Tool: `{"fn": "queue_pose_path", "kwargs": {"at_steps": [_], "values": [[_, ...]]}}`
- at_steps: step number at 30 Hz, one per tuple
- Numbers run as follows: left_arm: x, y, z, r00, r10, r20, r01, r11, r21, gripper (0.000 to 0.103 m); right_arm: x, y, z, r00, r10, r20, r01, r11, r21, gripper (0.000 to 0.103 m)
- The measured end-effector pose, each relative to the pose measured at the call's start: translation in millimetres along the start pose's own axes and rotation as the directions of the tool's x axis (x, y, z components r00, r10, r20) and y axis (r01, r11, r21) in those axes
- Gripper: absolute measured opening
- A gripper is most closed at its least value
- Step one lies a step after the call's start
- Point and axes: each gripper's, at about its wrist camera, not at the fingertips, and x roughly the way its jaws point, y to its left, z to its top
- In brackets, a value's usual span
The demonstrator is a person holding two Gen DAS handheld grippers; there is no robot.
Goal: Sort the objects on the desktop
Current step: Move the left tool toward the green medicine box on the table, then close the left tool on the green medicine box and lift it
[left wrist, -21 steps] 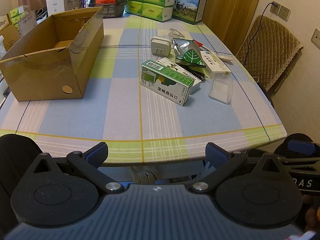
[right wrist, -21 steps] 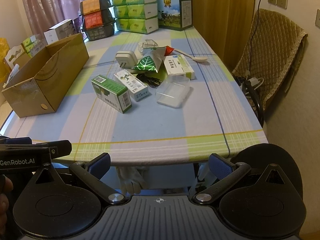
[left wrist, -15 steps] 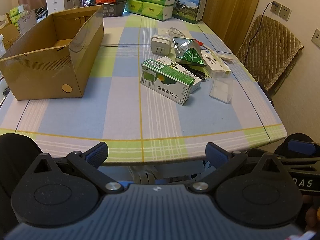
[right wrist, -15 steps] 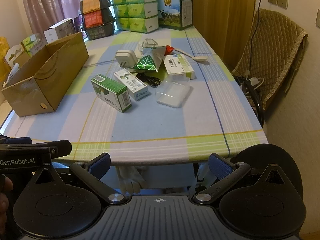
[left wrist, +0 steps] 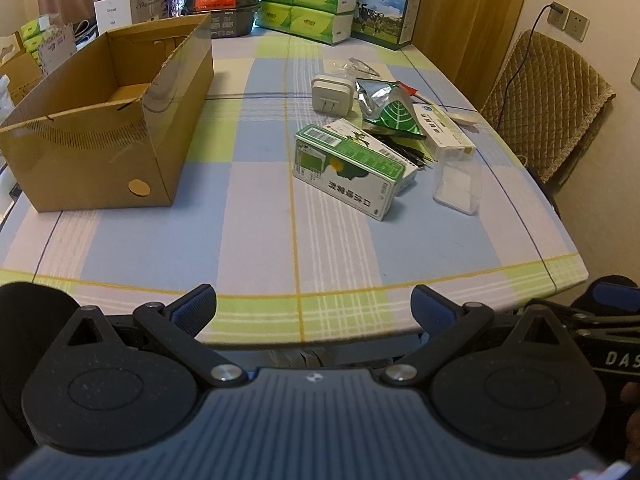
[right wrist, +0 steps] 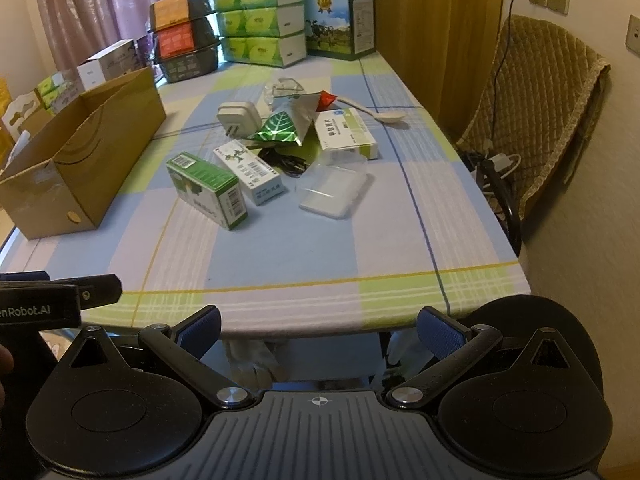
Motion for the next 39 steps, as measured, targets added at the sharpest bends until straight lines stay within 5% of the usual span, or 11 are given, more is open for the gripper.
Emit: {"fn": "queue_pose_path", "kwargs": {"at_steps": [10, 17, 22, 27, 34, 37, 39], "values": [[19, 3, 18, 0.999, -0.036, 0.008, 0.035, 0.992, 0.119, 0.102, 8, -1, 19, 0.999, 0.041, 0.025, -0.04, 0.998, -0.058, 0.101], [39, -2, 30, 0.994, -0.105, -0.036, 0.112, 0.944, 0.311, 0.102, 20, -3, 46, 0.996, 0.076, 0.046, -0.065, 0.977, -0.205, 0.101], [55, -10, 40, 0.984, -0.168, -0.055, 0.173, 0.84, 0.515, 0.102, 32, -8, 71, 0.993, 0.106, 0.041, -0.086, 0.936, -0.341, 0.101], [70, -15, 52, 0.972, -0.219, -0.088, 0.22, 0.699, 0.68, 0.101, 54, -10, 89, 0.991, 0.133, -0.019, -0.125, 0.862, -0.491, 0.101], [102, -21, 82, 0.961, -0.25, -0.116, 0.24, 0.547, 0.802, 0.094, 104, -7, 98, 0.977, 0.162, -0.14, -0.214, 0.683, -0.699, 0.101], [117, -22, 92, 0.958, -0.25, -0.138, 0.25, 0.497, 0.831, 0.093, 127, -10, 105, 0.974, 0.146, -0.174, -0.227, 0.641, -0.734, 0.101], [125, -26, 95, 0.955, -0.252, -0.158, 0.259, 0.438, 0.861, 0.092, 144, -14, 110, 0.965, 0.154, -0.212, -0.261, 0.628, -0.733, 0.101]]}}
